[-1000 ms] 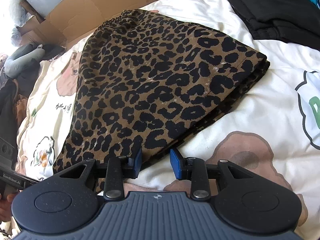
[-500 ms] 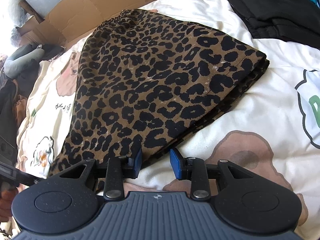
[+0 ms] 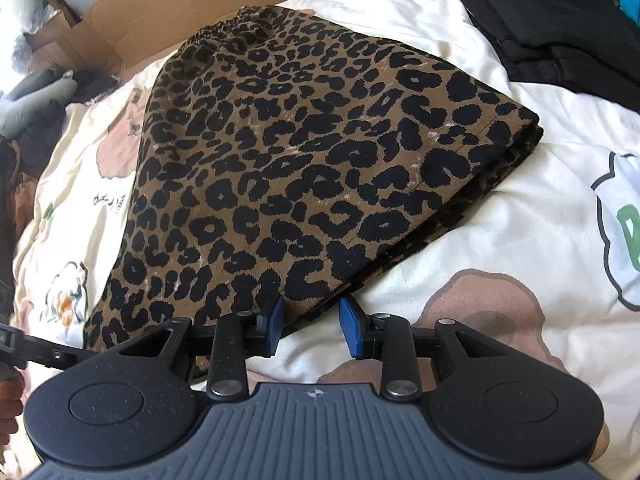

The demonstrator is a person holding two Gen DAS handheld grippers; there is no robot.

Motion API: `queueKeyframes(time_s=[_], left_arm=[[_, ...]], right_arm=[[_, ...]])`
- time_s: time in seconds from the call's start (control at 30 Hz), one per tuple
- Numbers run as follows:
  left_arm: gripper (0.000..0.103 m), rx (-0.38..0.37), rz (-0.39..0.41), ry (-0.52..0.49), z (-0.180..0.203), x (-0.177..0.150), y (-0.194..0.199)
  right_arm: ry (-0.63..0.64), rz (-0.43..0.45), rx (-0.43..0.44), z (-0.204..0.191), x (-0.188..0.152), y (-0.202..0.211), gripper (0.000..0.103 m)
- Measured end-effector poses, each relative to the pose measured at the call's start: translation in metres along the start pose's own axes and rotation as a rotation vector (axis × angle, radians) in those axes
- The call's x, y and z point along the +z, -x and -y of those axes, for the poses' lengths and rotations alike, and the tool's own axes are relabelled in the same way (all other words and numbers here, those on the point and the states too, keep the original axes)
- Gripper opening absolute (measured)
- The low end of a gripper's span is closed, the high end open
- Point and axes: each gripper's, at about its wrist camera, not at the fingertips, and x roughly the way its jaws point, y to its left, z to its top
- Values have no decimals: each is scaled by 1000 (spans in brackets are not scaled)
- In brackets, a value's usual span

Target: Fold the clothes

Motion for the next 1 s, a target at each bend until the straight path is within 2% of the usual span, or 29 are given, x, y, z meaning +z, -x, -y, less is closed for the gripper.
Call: queueKeyframes(time_s=[0.13, 0.33, 0.5, 1.0], left_arm=[[52, -13, 27, 0, -2, 1, 3], [52, -14, 67, -62, 6, 13, 1], [50, -71, 80, -112, 13, 16, 15], [50, -30, 121, -130, 0, 26, 35]], right_arm=[[20, -10, -11, -3, 1, -1, 38], [50, -26, -28, -7, 2, -2, 38], [62, -34, -37, -9, 3, -3, 39], [71, -38, -48, -11, 3, -2, 39]])
